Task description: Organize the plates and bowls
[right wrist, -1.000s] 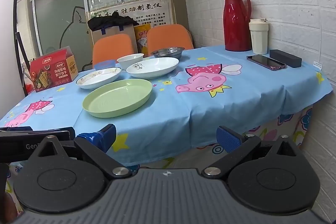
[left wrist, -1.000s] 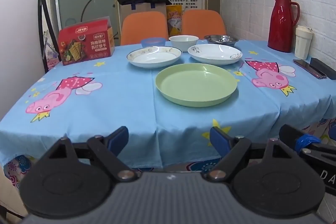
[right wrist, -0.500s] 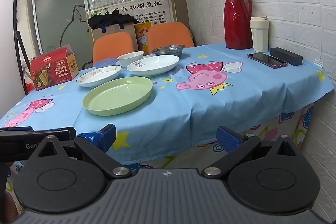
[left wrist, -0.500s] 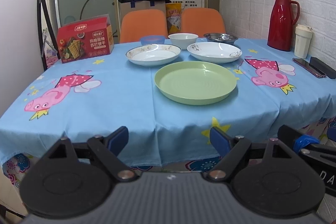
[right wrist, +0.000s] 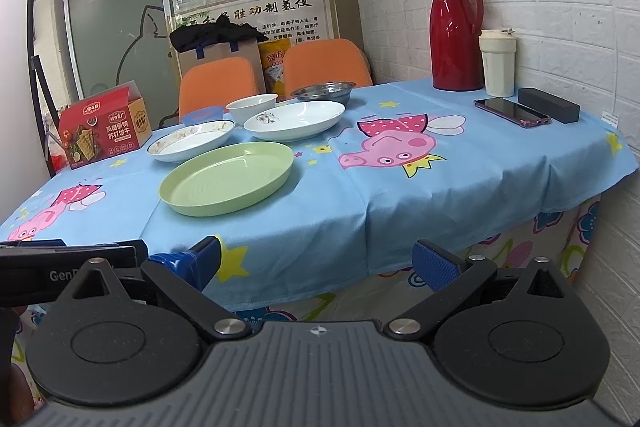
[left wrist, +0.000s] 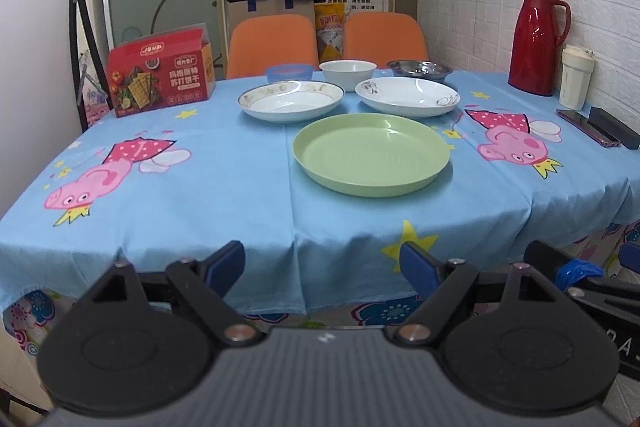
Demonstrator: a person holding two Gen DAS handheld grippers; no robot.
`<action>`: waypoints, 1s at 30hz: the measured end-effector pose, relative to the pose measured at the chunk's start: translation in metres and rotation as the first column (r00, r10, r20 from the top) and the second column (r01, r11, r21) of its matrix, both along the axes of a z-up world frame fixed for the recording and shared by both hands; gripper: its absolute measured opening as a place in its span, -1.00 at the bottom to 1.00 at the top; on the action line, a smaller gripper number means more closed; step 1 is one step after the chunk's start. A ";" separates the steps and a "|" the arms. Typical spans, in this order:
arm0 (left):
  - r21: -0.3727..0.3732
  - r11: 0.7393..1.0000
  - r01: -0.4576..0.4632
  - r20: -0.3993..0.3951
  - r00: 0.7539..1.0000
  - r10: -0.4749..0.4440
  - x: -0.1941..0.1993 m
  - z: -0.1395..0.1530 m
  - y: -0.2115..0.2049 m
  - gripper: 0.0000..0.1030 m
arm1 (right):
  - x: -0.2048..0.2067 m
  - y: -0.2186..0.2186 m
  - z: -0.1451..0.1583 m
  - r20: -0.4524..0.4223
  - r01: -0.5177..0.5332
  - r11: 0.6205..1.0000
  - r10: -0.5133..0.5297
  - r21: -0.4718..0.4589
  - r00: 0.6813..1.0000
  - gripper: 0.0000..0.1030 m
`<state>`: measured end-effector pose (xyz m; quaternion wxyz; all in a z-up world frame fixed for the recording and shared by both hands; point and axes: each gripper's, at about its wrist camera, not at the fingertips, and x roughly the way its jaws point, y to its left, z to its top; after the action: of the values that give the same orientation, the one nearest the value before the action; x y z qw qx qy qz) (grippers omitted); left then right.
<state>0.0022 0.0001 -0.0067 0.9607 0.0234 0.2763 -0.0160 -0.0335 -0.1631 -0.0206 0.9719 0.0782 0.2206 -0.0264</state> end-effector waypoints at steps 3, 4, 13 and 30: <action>0.000 1.000 -0.001 0.000 1.000 0.001 0.001 0.001 0.000 0.60 | 0.000 0.001 0.000 0.000 -0.002 1.000 0.002 0.000 1.000 0.74; 0.000 1.000 -0.001 0.001 1.000 0.001 0.001 0.001 0.000 0.60 | 0.000 0.001 0.000 0.000 -0.003 1.000 0.003 0.002 1.000 0.74; 0.000 1.000 -0.003 0.001 1.000 0.003 0.001 0.001 0.000 0.60 | 0.001 0.001 -0.001 -0.006 -0.007 1.000 0.007 0.006 1.000 0.74; -0.010 1.000 0.001 -0.017 1.000 -0.001 0.003 -0.001 0.001 0.60 | 0.001 0.002 -0.002 -0.014 -0.014 1.000 0.014 0.009 1.000 0.74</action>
<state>0.0048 0.0008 -0.0074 0.9584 0.0185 0.2844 -0.0180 -0.0325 -0.1607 -0.0229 0.9701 0.0807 0.2283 -0.0193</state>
